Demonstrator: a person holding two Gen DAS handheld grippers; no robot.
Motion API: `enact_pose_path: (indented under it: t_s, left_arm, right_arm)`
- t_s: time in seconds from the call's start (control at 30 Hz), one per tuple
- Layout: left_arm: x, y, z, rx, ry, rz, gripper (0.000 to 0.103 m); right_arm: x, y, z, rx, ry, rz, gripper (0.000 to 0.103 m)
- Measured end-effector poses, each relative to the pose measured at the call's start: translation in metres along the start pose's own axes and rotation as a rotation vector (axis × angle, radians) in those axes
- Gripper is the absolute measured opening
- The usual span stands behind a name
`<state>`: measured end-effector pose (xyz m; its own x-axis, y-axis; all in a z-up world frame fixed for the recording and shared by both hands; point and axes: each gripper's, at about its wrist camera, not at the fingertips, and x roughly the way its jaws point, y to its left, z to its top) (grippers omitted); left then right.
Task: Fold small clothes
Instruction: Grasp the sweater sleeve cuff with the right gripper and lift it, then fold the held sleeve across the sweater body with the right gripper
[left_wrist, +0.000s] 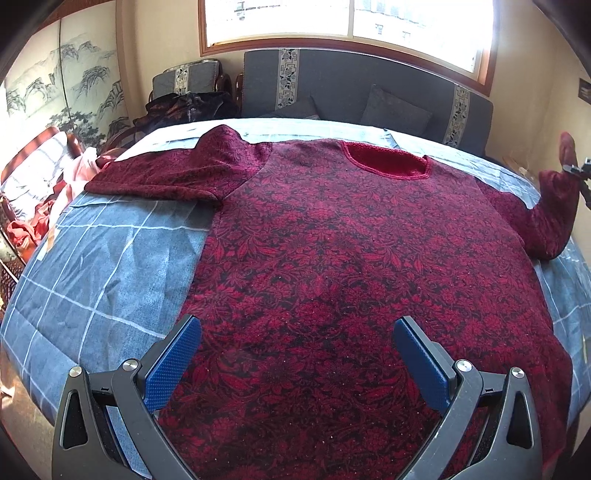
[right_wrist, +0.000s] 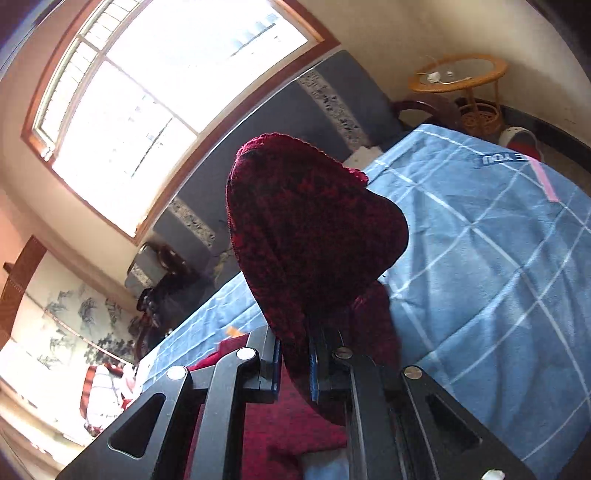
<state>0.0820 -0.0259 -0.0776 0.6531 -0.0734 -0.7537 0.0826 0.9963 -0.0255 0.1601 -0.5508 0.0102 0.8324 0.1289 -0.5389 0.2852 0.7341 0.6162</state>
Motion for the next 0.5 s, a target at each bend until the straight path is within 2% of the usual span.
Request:
enact_pose_path:
  t_s: [0.3, 0.5]
  left_arm:
    - [-0.015, 0.014, 0.001, 0.015, -0.055, -0.018, 0.103]
    - [-0.016, 0.032, 0.016, -0.018, -0.066, -0.092, 0.103]
  right_arm:
    - [0.075, 0.112, -0.085, -0.074, 0.163, 0.182, 0.01]
    - [0.131, 0.178, -0.157, -0.16, 0.326, 0.242, 0.01]
